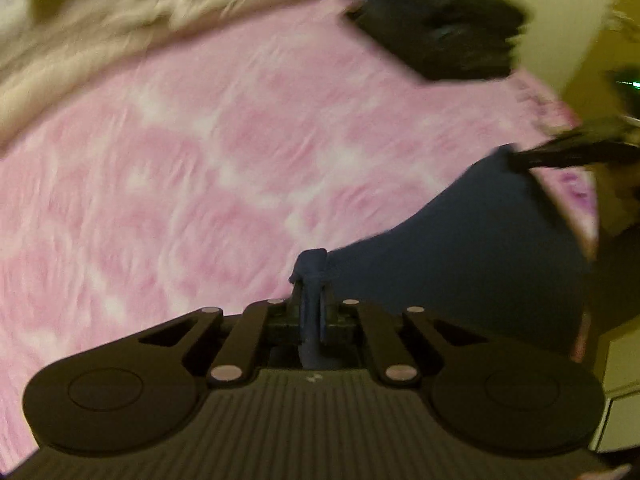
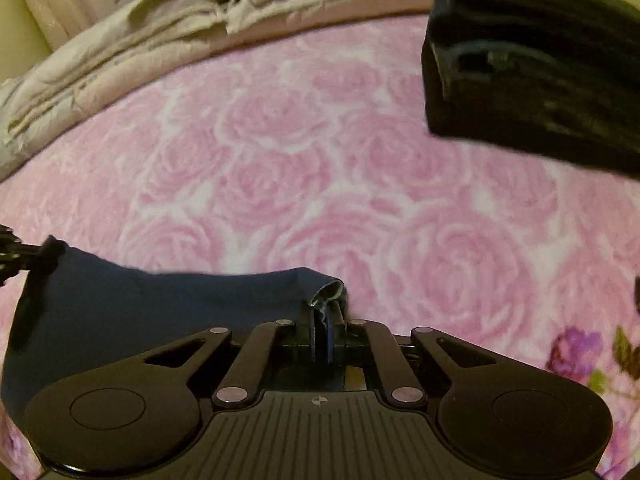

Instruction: Fold clothes

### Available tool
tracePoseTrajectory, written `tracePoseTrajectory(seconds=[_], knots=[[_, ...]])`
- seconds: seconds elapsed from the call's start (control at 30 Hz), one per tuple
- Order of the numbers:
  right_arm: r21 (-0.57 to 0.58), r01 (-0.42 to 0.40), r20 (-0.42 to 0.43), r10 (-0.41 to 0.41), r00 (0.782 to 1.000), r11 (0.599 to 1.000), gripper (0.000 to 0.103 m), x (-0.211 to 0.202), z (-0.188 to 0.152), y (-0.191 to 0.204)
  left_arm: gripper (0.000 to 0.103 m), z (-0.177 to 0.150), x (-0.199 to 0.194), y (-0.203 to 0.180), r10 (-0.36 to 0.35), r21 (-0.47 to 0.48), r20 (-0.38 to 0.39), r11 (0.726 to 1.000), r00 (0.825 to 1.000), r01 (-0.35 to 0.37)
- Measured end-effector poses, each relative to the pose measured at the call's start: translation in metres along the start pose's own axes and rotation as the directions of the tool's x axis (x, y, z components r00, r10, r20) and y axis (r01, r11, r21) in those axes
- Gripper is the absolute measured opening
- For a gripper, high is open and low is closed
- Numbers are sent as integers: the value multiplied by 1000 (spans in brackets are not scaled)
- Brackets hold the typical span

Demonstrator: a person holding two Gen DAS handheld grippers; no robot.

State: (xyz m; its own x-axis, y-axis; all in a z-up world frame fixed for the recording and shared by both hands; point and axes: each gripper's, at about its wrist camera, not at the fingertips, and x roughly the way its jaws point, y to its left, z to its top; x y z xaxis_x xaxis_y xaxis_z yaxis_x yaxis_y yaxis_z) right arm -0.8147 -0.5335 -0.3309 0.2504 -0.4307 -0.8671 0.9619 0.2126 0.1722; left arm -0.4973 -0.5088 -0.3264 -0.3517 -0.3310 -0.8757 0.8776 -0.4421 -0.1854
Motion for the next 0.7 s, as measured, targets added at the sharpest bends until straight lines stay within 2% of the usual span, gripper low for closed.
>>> tracePoseTrajectory(seconds=[0.07, 0.2, 0.27, 0.3, 0.33, 0.4, 0.47, 0.57, 0.63, 0.7], knots=[[-29, 0, -22, 0, 1000, 1000, 4, 19, -2, 5, 7, -5, 12, 10, 3, -69, -35, 998, 999, -5], [3, -7, 8, 7, 1000, 1000, 5, 34, 1, -1, 13, -10, 17, 21, -7, -172, -41, 985, 999, -1], [9, 21, 18, -21, 1000, 1000, 18, 28, 2, -3, 15, -12, 17, 28, -22, -227, -42, 974, 999, 12], [14, 51, 30, -52, 998, 999, 40, 21, 2, -4, 17, -12, 16, 31, -24, -247, -42, 969, 999, 13], [22, 78, 41, -79, 996, 997, 48, 13, 2, -4, 19, -11, 13, 33, -21, -263, -42, 965, 999, 9], [59, 88, 68, -92, 993, 994, 48, -5, 2, -7, 27, -9, 4, 35, 5, -274, -40, 962, 999, -15], [63, 65, 96, -71, 993, 996, 48, -23, 0, 0, 27, -9, -9, 37, 19, -281, -28, 959, 999, -26], [22, -29, 93, 27, 995, 999, 48, -33, -6, 23, 14, -7, -29, 28, 74, -237, 9, 969, 997, -70], [-14, -99, 64, 100, 993, 995, 48, -24, -11, 41, 14, -5, -40, 18, 45, -199, 59, 980, 997, -33], [-33, -144, 34, 145, 989, 989, 48, -5, -13, 55, 16, -2, -39, 9, -44, -170, 77, 984, 996, 57]])
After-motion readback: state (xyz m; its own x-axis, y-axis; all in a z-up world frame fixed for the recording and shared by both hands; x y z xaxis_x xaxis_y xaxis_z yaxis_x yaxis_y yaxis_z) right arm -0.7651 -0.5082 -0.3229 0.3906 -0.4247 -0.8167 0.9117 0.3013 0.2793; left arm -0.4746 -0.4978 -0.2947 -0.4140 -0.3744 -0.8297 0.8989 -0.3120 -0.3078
